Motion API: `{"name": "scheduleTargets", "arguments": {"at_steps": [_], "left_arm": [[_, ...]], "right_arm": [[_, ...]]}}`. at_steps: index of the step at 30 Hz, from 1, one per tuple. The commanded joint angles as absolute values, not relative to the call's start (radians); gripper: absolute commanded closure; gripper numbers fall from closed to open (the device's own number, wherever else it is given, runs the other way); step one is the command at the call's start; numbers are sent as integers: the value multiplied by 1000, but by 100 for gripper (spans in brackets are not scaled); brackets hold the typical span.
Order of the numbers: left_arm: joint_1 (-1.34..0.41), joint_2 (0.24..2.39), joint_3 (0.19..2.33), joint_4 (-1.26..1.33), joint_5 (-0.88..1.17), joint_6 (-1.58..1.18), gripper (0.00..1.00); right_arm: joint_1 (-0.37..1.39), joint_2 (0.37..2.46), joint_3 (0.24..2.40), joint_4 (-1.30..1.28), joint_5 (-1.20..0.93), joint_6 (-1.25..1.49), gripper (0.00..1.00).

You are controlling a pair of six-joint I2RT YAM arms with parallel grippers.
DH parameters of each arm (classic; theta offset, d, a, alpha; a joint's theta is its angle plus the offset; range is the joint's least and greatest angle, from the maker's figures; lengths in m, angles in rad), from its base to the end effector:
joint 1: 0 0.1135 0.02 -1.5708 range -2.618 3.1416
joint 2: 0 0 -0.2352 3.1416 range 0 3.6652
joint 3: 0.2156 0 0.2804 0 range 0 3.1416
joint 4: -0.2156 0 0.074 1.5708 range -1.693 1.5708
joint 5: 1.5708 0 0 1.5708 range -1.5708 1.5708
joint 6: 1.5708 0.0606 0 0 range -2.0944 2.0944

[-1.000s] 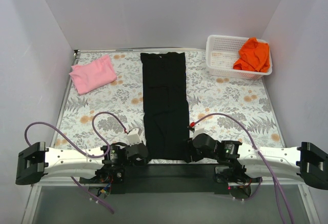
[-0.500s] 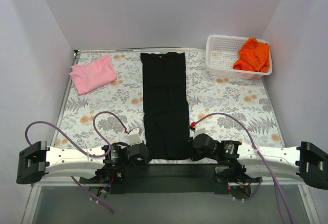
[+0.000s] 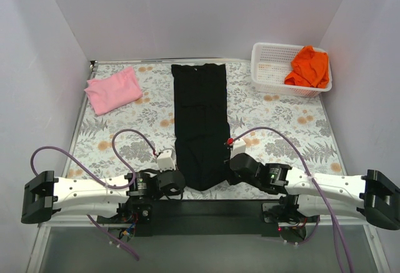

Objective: Fold and stack the t-shirts
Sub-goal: Fold the tshirt

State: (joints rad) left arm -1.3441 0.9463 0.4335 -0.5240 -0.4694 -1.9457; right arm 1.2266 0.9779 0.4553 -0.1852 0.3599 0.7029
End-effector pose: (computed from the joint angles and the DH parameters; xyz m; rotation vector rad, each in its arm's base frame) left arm 0.0752 -0.2041 0.1120 -0.9384 2.4477 -0.7598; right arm 0.1062 0.2330 0.1388 -0.4084 2.2666 0.6307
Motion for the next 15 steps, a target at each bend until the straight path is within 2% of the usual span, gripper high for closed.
{"name": "scheduleTargets", "arguments": {"at_steps": [1, 8, 15], "left_arm": [[-1341, 931, 474, -517, -557, -1898, 100], [-1256, 916, 466, -404, -532, -1775, 100], [-1034, 954, 453, -278, -417, -1606, 100]], "right_arm": [[1194, 1005, 535, -187, 419, 620, 99], [1122, 1071, 594, -166, 410, 534, 99], [997, 1138, 627, -100, 324, 457, 99]]}}
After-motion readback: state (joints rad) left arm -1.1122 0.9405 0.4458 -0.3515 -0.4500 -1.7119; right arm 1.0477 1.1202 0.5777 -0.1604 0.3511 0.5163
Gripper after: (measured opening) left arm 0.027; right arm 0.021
